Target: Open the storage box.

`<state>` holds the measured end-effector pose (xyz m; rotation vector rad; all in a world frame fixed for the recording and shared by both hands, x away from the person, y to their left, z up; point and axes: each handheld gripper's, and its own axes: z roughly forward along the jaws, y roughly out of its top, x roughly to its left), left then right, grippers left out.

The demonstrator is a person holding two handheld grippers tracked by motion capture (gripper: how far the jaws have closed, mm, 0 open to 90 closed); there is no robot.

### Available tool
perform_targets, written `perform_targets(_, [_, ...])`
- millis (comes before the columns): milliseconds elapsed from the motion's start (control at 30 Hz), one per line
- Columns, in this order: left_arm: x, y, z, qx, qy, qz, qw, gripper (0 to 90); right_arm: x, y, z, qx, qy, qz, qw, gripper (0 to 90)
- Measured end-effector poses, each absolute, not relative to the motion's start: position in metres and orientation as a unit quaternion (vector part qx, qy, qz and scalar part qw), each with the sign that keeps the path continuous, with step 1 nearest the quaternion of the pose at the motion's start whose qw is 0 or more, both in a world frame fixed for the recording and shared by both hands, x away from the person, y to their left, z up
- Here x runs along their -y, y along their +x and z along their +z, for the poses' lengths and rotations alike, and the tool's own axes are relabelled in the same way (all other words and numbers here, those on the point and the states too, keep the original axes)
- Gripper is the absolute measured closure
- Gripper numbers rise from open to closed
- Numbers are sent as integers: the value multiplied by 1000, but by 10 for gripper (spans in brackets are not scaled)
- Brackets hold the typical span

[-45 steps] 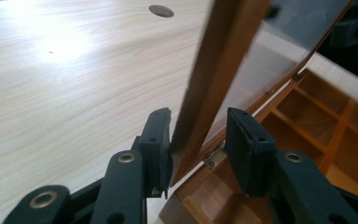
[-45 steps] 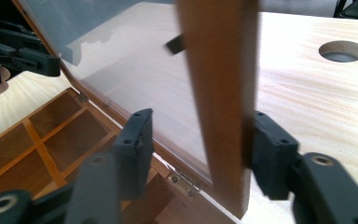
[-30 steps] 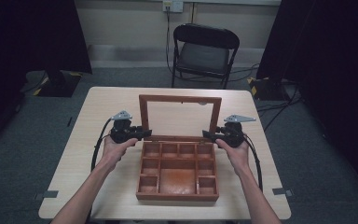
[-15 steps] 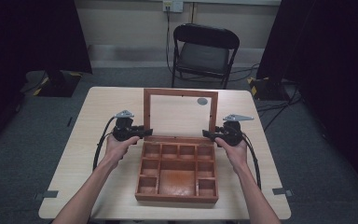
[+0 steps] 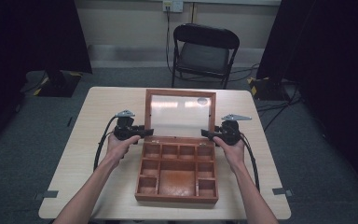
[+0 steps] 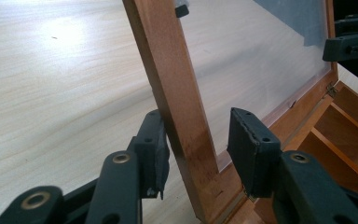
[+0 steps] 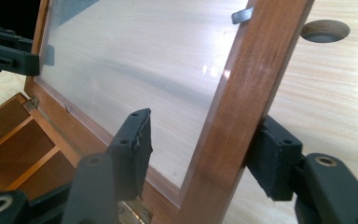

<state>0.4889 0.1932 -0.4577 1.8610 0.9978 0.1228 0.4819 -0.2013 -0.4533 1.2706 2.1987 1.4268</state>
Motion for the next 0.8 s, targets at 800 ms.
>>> perform_targets(800, [-188,497,-466,-426,762,46,486,460,193,489,-465,-753,444,475,104,286])
